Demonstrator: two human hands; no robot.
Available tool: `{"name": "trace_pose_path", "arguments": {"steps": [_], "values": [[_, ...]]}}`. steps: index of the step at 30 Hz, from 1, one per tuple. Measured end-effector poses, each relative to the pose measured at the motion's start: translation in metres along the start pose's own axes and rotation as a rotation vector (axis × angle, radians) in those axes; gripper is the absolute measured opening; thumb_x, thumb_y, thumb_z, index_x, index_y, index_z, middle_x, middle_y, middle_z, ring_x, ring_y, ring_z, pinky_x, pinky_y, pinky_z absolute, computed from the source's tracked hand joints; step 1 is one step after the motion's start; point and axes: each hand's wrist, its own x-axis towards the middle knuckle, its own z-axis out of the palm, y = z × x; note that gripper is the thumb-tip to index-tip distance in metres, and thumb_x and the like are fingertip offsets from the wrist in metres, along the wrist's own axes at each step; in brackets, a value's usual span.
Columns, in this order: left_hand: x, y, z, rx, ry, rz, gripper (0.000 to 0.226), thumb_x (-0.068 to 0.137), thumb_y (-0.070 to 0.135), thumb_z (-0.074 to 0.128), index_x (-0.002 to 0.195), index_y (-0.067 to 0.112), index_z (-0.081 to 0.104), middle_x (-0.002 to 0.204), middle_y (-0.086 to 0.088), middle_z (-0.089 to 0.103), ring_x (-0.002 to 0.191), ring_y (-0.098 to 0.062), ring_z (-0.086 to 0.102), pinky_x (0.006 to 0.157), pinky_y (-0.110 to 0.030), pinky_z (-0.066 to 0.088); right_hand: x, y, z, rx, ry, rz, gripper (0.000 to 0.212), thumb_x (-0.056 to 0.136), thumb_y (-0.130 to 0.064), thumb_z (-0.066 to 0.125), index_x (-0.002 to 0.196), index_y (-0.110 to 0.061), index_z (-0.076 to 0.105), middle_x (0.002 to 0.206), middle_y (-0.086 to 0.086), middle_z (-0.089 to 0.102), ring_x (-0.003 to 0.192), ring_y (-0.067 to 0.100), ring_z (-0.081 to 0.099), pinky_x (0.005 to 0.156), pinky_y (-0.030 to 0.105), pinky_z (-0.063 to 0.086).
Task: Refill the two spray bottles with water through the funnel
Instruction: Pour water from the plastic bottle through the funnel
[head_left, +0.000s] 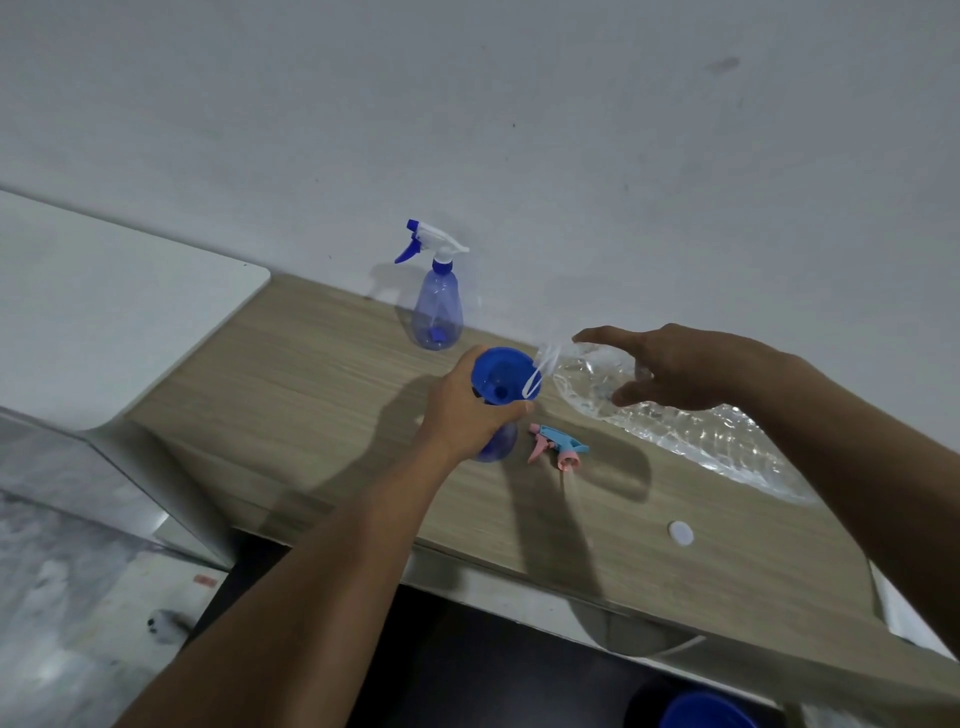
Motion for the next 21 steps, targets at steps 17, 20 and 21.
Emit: {"name": "trace_pose_path", "arguments": {"steps": [17,20,21], "values": [[0.0011,-0.0005,0.0007,-0.008,0.002,-0.004,0.065,0.063,0.037,0.091,0.119,0.036,0.058,0.107,0.018,0.069,0.099,0.001,0.064,0.085,-0.024,0.054,-0.0037,-0.0094,-0.0054,-0.040,-0.044,0.011,0.079,0.094,-0.042,0.067,0.151,-0.055,0.013,0.084,-0.014,0.051,0.086,0.015,0.057,0.090,0.042,0.052],[0.0020,-0.0020,0.0007,-0.003,-0.001,-0.009,0.067,0.062,0.037,0.091,0.120,0.037,0.058,0.109,0.018,0.069,0.100,-0.002,0.064,0.087,-0.028,0.056,-0.0024,-0.0093,-0.0051,-0.046,-0.049,0.009,0.080,0.094,-0.042,0.067,0.151,-0.055,0.013,0.085,-0.014,0.050,0.087,0.015,0.057,0.092,0.043,0.052],[0.0023,-0.0026,0.0006,-0.003,0.000,-0.008,0.067,0.062,0.036,0.090,0.121,0.037,0.058,0.109,0.017,0.069,0.100,-0.002,0.064,0.088,-0.028,0.056,-0.0021,-0.0089,-0.0047,-0.050,-0.050,0.007,0.080,0.094,-0.042,0.067,0.151,-0.055,0.013,0.085,-0.015,0.049,0.086,0.014,0.057,0.091,0.043,0.052]]}}
